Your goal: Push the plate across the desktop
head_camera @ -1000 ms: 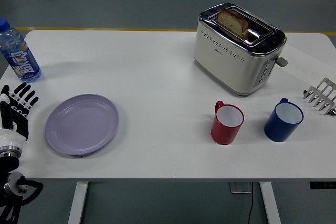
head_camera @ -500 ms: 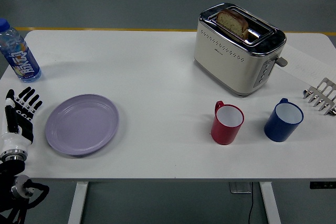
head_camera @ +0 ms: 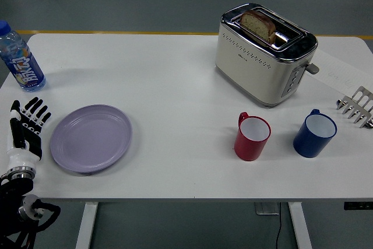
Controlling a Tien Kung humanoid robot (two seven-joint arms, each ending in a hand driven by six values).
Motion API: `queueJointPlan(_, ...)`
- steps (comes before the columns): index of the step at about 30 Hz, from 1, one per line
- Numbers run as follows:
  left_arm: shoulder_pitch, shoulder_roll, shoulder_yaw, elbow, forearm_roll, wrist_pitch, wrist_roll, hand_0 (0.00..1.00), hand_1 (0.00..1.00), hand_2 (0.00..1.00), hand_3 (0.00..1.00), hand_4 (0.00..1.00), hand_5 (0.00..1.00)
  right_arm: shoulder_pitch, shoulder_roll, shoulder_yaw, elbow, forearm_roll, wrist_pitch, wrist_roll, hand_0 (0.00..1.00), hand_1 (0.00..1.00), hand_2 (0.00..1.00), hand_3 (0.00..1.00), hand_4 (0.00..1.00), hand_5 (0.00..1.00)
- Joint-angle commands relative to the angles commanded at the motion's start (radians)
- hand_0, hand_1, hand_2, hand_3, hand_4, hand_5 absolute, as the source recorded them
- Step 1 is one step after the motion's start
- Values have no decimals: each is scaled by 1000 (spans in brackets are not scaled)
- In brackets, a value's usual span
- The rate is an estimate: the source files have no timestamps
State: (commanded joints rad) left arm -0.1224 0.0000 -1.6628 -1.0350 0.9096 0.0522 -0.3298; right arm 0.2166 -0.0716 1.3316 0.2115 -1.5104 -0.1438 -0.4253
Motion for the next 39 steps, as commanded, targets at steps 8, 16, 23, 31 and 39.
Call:
queueJointPlan(8, -6, 0, 6, -2, 2, -3, 2, 765, 793, 782, 683, 588, 998, 3, -1, -3, 0, 2, 1, 0, 683, 644, 712, 588, 295, 178)
queueJointPlan(16, -8, 0, 29, 7, -4, 0, -1, 766, 792, 782, 682, 585, 998, 5, -2, -2, 1, -2, 2, -2, 683, 644, 713, 588, 295, 178)
queueJointPlan(23, -5, 0, 54, 6, -9, 1, -2, 766, 793, 782, 680, 583, 998, 6, -2, 0, 1, -3, 2, -2, 683, 642, 713, 588, 295, 176)
queueJointPlan(31, -9, 0, 98, -6, -13, 5, -2, 766, 793, 782, 680, 584, 998, 7, -2, 4, 0, -7, 2, -1, 683, 642, 712, 587, 295, 178)
queueJointPlan(39, -14, 0, 137, -11, -22, 6, -3, 766, 794, 783, 680, 585, 998, 8, -2, 4, 0, -7, 2, 0, 682, 642, 712, 588, 295, 177)
